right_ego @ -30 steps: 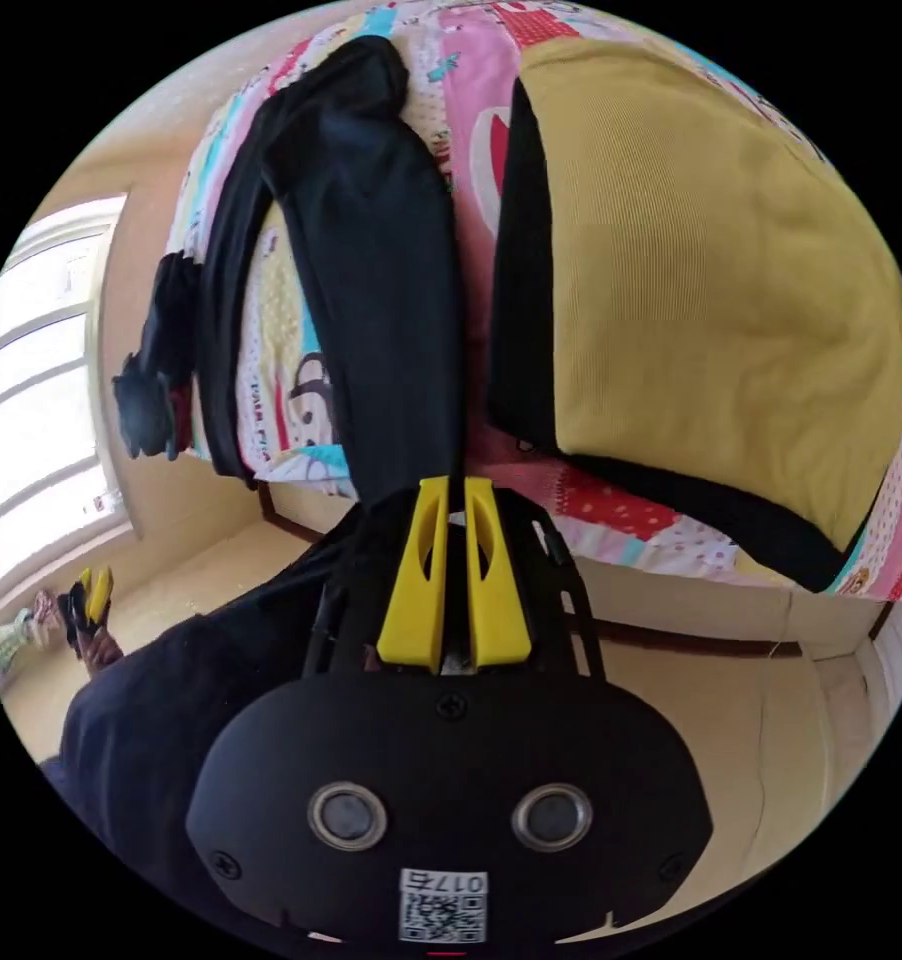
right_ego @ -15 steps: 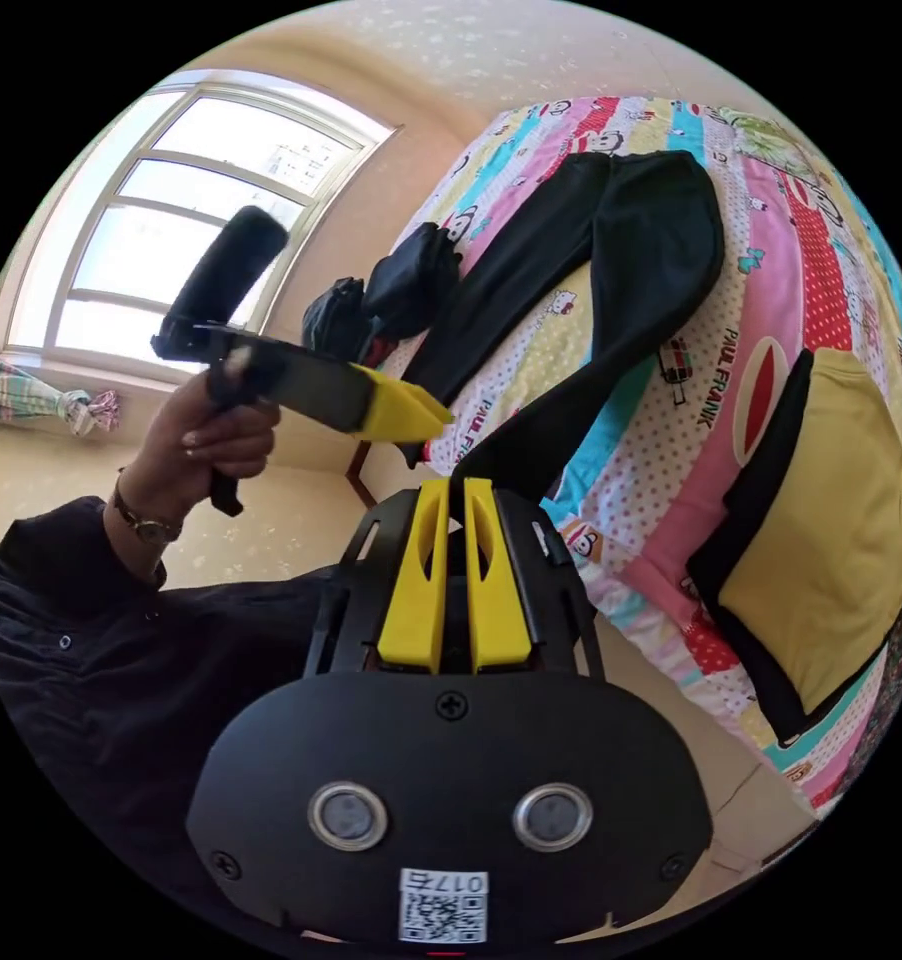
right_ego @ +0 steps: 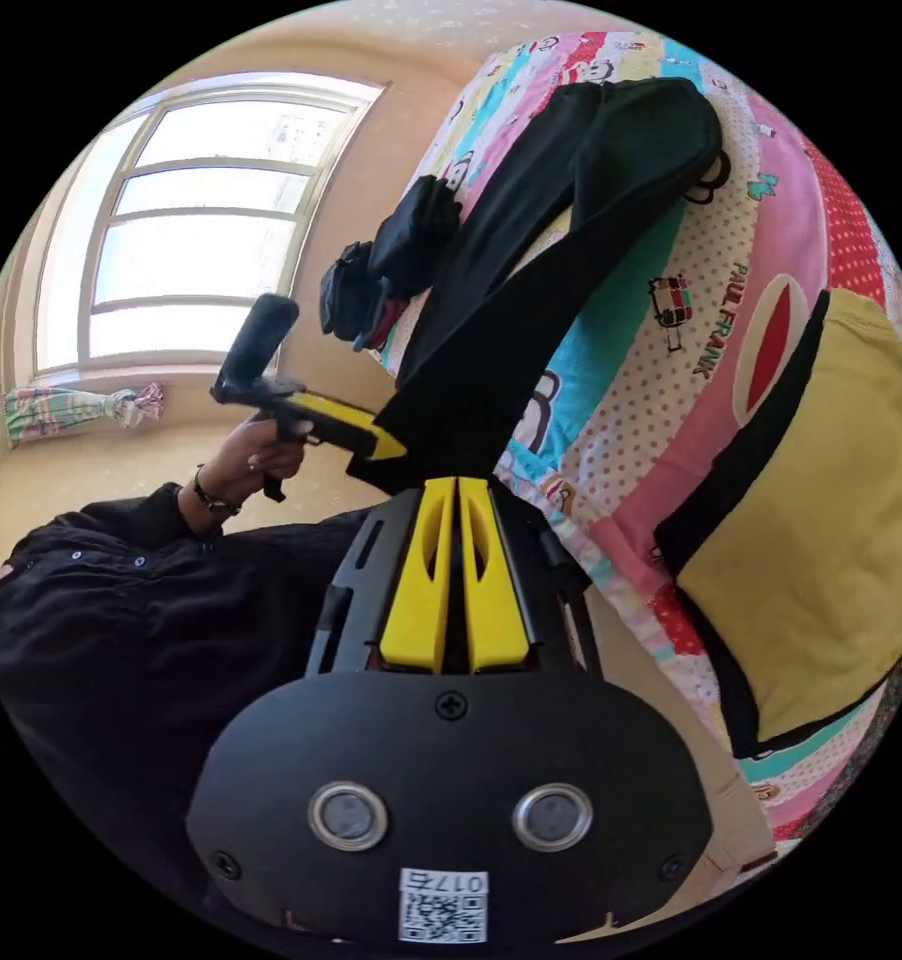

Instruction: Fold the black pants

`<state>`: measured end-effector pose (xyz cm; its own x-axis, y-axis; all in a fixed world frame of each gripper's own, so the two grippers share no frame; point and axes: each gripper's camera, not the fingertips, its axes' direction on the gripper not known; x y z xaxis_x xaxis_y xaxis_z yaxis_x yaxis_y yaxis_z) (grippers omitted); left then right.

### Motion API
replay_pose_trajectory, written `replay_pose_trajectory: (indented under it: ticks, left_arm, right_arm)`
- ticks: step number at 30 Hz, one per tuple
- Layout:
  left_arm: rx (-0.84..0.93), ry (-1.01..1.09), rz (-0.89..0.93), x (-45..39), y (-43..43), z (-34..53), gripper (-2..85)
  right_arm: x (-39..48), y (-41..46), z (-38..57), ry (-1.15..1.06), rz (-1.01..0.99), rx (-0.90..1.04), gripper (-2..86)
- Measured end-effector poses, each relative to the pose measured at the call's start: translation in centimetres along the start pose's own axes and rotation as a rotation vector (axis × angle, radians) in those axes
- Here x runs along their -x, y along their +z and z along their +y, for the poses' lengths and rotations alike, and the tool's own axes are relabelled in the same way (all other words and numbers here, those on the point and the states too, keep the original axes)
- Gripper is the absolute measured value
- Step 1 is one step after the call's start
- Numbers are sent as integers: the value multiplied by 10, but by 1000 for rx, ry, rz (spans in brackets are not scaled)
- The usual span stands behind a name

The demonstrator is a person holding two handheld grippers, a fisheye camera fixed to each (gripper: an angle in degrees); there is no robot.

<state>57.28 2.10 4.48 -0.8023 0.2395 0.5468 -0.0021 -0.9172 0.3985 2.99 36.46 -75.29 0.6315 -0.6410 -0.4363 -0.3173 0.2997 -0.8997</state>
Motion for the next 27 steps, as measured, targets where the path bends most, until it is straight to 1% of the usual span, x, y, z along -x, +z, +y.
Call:
replay_pose_trajectory:
  ticks: [2,5,6,7,9,10,12,14,15,17,18,20,22,24,26,27]
  left_arm:
    - [-26,-12,56,11,-19,3,8]
    - [-56,-19,65,23,-43,7,7]
    - [-63,-22,74,26,-48,8,7]
    - [-76,-30,111,33,-59,10,8]
    - [-90,-42,186,44,-74,13,8]
    - [-94,-49,230,52,-85,15,8]
    - [-95,-64,273,64,-101,18,9]
    - [-127,-71,329,81,-127,26,10]
    - [-135,-75,347,86,-133,27,9]
    - [-162,-115,465,113,-154,33,9]
    - [-170,-127,507,120,-158,35,8]
    - [-200,-158,661,150,-175,41,8]
    - [-236,-178,742,172,-188,49,8]
    - [-291,-219,870,198,-201,60,9]
    - [-378,-260,1113,234,-213,73,10]
    - [-403,-264,1171,243,-217,75,11]
  right_arm:
    - [-20,-22,-43,3,72,-62,65]
    - [-60,-38,-128,78,196,-148,120]
    - [-83,-39,-161,134,202,-211,131]
    - [-95,-38,-176,167,193,-237,133]
    - [-145,-31,-224,328,154,-333,143]
    - [-156,-28,-234,366,149,-352,145]
    - [-188,-15,-263,479,168,-414,148]
    - [-203,-3,-282,524,234,-417,146]
    - [-212,7,-293,526,262,-412,142]
    - [-222,23,-307,510,236,-410,123]
    - [-224,29,-313,490,200,-450,88]
    - [-219,35,-324,484,163,-521,58]
    - [-202,42,-342,458,166,-566,44]
    - [-166,58,-380,362,186,-561,36]
    - [-133,76,-414,281,215,-529,34]
    - [-111,93,-437,243,231,-500,33]
